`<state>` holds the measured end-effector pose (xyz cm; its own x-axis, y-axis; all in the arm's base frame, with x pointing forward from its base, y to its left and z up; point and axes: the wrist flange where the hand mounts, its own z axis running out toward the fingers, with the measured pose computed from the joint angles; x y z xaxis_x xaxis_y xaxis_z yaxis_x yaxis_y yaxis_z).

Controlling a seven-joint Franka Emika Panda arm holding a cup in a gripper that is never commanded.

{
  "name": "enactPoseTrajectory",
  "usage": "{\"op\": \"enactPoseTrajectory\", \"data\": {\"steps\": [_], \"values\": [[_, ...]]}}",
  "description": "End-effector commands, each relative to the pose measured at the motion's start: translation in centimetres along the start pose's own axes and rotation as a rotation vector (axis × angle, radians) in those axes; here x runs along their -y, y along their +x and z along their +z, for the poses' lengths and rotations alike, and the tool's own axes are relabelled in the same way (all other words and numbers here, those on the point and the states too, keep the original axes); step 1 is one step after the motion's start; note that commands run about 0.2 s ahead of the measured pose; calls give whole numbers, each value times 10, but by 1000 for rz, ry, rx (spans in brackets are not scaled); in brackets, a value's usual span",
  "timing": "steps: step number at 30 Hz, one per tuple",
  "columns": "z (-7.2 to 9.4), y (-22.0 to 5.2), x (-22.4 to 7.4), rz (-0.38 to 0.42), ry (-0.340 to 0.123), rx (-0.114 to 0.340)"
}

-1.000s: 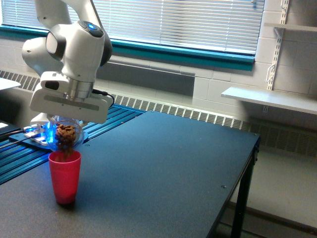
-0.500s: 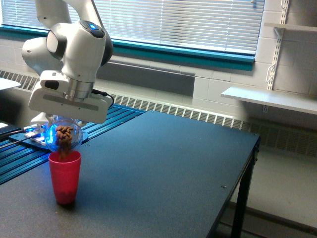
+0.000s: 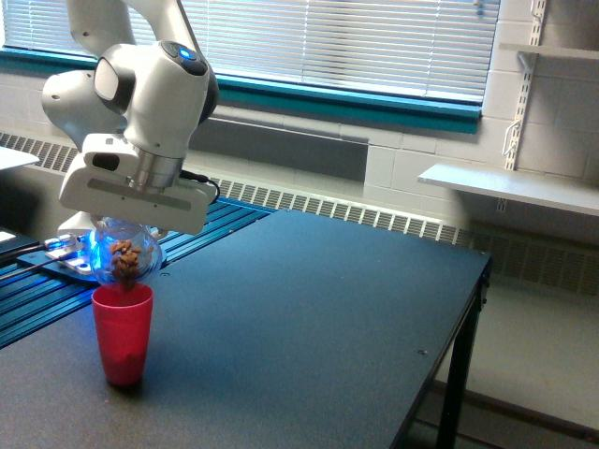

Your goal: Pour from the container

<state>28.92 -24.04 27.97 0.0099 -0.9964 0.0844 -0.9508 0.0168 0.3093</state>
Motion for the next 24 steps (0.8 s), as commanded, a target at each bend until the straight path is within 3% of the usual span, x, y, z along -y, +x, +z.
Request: {"op": "enactPoseTrajectory", "data": {"steps": [1,24], "values": [[-4,-1,4,-26,-6,-6],[3,-14,-5,-60,-68,12]]}}
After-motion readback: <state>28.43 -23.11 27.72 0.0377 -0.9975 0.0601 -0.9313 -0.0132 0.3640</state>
